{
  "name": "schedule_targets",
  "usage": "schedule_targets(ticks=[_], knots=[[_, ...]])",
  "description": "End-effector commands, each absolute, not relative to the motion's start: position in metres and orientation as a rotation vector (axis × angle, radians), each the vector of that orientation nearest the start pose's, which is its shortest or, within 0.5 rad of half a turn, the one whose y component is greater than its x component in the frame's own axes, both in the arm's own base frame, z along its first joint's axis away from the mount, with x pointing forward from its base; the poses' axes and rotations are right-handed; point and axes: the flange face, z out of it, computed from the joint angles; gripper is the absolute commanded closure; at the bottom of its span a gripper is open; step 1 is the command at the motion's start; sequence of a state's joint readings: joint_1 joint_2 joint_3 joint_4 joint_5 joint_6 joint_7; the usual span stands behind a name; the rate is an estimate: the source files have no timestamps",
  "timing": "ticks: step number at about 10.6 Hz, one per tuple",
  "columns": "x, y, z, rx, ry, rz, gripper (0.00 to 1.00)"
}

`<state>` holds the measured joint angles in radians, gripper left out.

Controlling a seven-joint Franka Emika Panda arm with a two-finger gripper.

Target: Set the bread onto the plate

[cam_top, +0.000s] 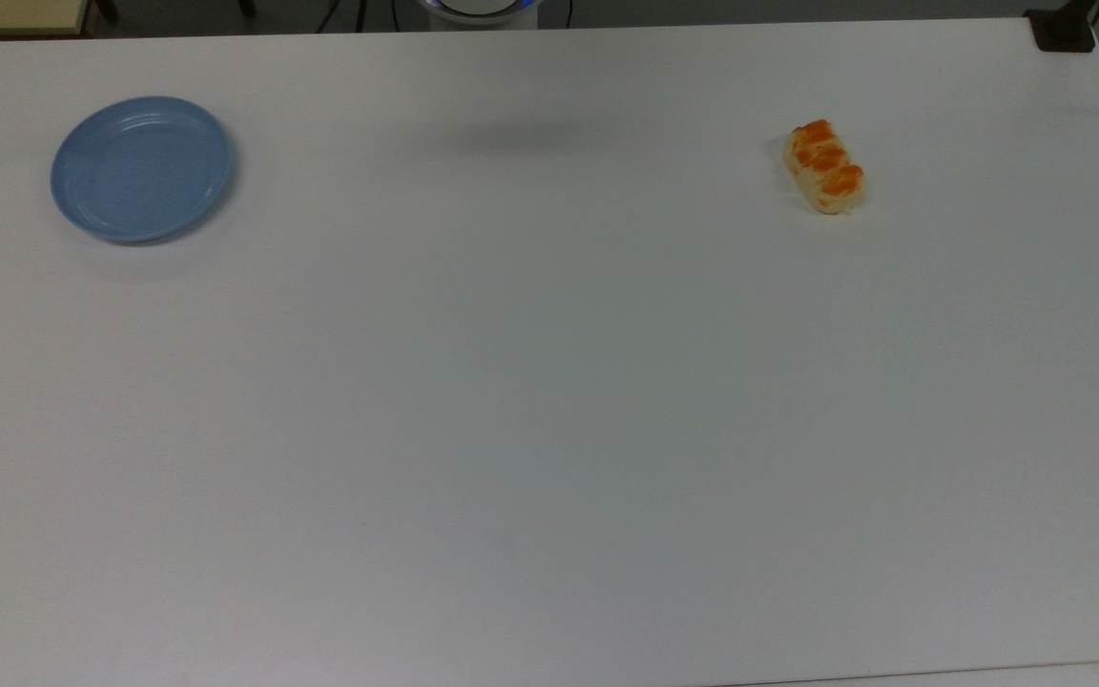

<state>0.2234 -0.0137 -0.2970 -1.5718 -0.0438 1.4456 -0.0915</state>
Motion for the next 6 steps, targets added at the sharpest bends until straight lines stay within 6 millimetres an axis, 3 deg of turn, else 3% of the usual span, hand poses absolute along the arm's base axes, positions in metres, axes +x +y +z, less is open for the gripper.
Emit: schedule_targets(ticks=[1, 6], knots=[[0.531, -0.047, 0.627, -3.147, -0.019, 0.187, 0.00], [0.534, -0.034, 0.623, -3.141, -0.044, 0.195, 0.00]])
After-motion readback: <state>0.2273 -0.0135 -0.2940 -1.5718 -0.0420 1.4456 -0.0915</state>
